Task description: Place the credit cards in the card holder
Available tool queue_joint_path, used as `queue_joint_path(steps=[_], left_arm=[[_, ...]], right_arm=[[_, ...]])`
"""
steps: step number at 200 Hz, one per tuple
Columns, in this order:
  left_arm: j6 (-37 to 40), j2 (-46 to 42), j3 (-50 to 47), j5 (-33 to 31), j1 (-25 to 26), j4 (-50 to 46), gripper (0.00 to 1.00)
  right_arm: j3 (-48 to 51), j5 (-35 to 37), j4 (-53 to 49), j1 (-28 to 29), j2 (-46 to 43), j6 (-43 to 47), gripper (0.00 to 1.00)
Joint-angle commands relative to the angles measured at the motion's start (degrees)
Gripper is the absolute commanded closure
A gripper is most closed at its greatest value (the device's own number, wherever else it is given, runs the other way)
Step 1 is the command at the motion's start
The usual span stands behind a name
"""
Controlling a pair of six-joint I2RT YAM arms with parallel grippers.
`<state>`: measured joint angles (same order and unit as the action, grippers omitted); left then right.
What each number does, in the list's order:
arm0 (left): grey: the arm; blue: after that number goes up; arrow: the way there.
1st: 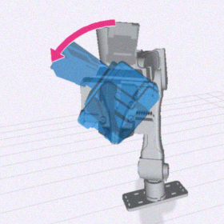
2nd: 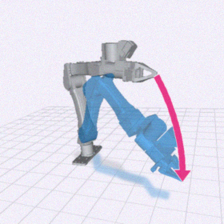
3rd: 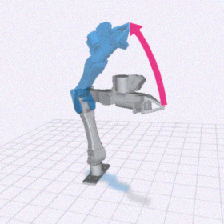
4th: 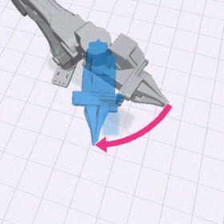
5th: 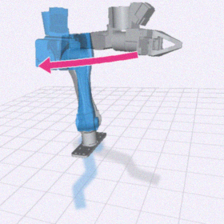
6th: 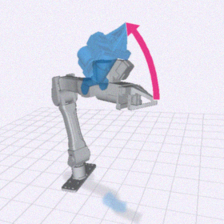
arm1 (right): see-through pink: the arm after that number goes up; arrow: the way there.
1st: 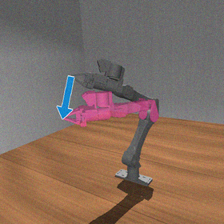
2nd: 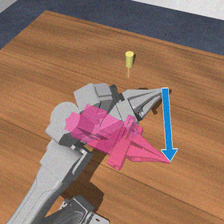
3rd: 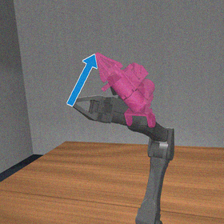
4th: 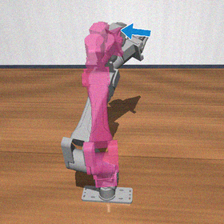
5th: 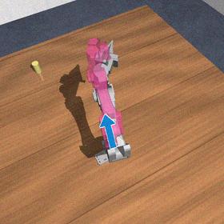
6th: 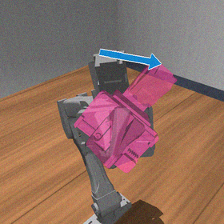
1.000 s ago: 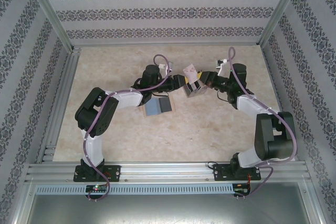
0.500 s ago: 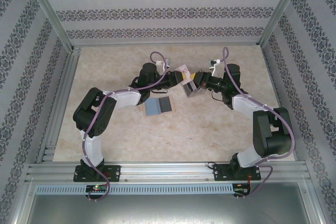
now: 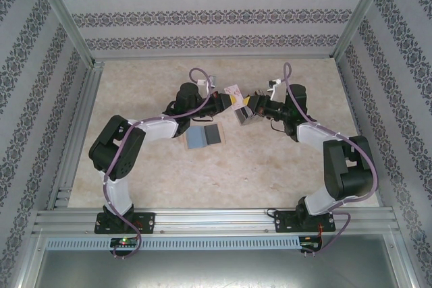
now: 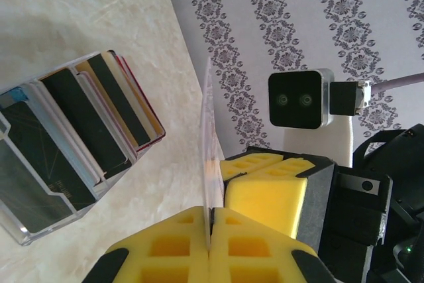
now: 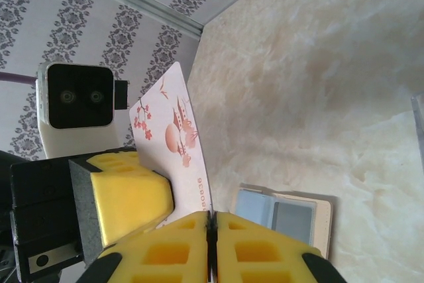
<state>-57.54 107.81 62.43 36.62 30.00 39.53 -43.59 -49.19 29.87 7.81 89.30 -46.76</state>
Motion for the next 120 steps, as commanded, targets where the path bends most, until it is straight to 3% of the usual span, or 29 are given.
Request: queue_joint_path(steps=[1,37,57,77,120], left_arm=[[1.0,-2.7,-0.6,-2.3,-1.5,1.0,1.0],[1.8,-3.7,-1.4,-2.3,-2.0,-1.7,1.0],[3.6,-5.2,-2.0,-1.5,-2.7,-5.5,1.0],[7.4,-7.7,-2.2,-0.2,-3.8,-14.0,1.0],[16.4,-15.4,-5.0,-0.3,-6.0,-32.4,1.0]], right_arm=[[1.4,-0.1,0.6,0.9,1.1,1.0,0.88],[1.7,0.8,-1.7,2.7,1.4,3.7,0.87],[1.5,0.9,-3.2,3.9,1.7,5.3,0.76],[1.3,1.6,-5.3,4.1,1.4,7.3,0.66],[-0.7,3.5,-11.8,5.7,1.4,12.2,0.64]])
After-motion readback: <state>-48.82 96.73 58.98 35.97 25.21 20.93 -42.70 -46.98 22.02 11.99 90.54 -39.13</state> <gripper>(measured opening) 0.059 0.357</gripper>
